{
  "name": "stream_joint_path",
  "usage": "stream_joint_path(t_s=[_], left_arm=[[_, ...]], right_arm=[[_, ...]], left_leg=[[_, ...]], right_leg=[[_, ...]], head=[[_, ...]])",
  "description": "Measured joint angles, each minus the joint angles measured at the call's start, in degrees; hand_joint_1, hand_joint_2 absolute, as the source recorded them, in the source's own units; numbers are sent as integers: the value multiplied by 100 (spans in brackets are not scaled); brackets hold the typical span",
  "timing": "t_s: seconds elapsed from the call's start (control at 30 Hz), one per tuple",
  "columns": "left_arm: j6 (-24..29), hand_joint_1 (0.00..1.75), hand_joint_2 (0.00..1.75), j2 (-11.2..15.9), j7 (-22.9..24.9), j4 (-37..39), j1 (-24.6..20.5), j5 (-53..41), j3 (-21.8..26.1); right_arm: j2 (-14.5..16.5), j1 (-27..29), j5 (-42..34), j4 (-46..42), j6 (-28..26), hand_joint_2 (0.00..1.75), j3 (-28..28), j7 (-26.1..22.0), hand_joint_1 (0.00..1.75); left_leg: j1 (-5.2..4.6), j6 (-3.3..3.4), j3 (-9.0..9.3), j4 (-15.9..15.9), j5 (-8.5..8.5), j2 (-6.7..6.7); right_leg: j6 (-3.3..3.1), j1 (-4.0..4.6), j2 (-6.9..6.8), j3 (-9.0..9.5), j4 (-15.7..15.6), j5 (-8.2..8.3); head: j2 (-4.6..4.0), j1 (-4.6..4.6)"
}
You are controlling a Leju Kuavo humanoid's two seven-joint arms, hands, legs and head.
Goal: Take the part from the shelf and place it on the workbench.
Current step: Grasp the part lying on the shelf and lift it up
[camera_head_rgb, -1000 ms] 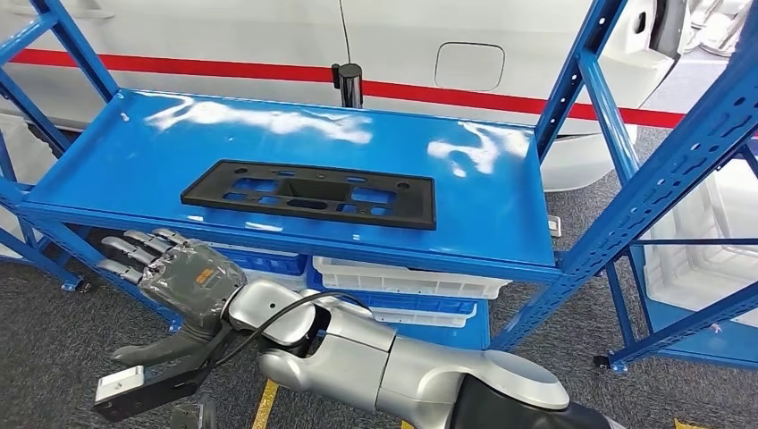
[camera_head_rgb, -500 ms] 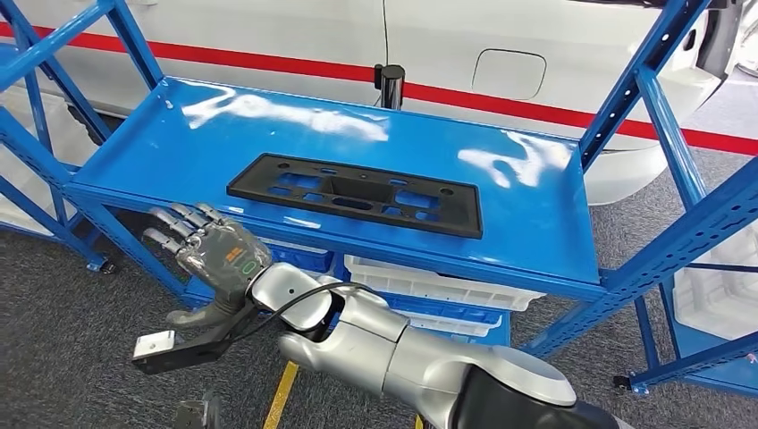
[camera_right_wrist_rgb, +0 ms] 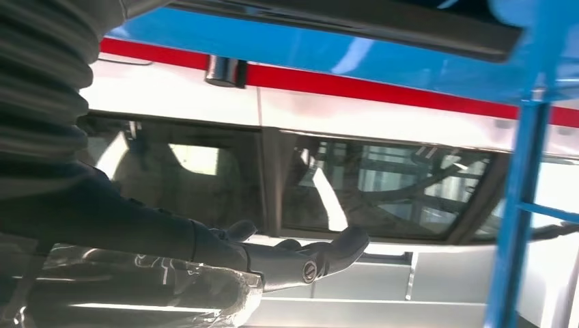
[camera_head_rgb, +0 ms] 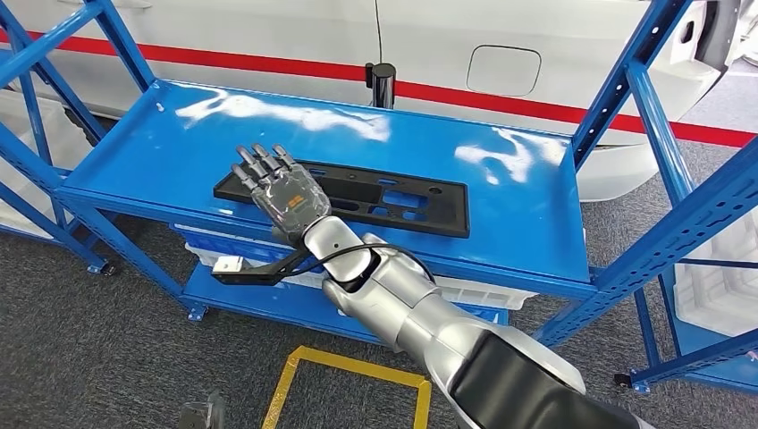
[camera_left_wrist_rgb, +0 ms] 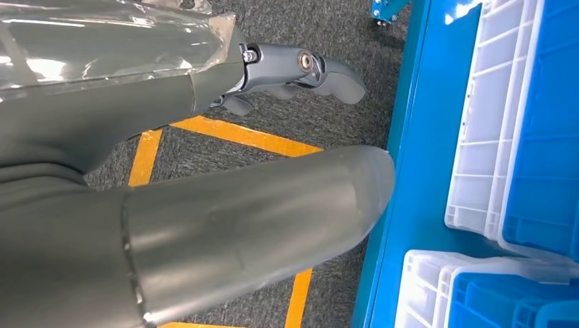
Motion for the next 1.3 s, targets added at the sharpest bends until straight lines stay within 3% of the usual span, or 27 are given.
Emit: stream_joint_path(t_s=[0.17, 0.33, 0.9, 1.3], left_arm=[[-79, 0, 0, -7, 0, -6, -2, -182, 69], [-92, 0, 0, -9, 0, -15, -4, -219, 97], [-187, 0, 0, -57, 13, -50, -54, -508, 96], [-150, 0, 0, -67, 2, -50, -38, -521, 101]], right_arm=[[-10, 123, 574, 115, 73, 175, -793, -124, 0], [-11, 180, 683, 196, 85, 175, -1198, -140, 0], [23, 942, 1191, -92, 159, 175, -1515, -321, 0], [22, 1018, 1219, -103, -111, 175, -1895, -261, 0]], left_leg=[[-16, -4, 0, 0, 0, 1], [-30, -3, 0, 2, 0, 2], [-26, -4, 0, 2, 0, 3], [-28, -3, 0, 3, 0, 2]], right_leg=[[0, -2, -1, -2, -1, 0], [0, -7, -1, -4, -2, 0], [0, -9, -1, -4, -2, 0], [0, -9, -1, -3, -2, 0]], head=[[0, 0], [0, 0], [0, 0], [0, 0]])
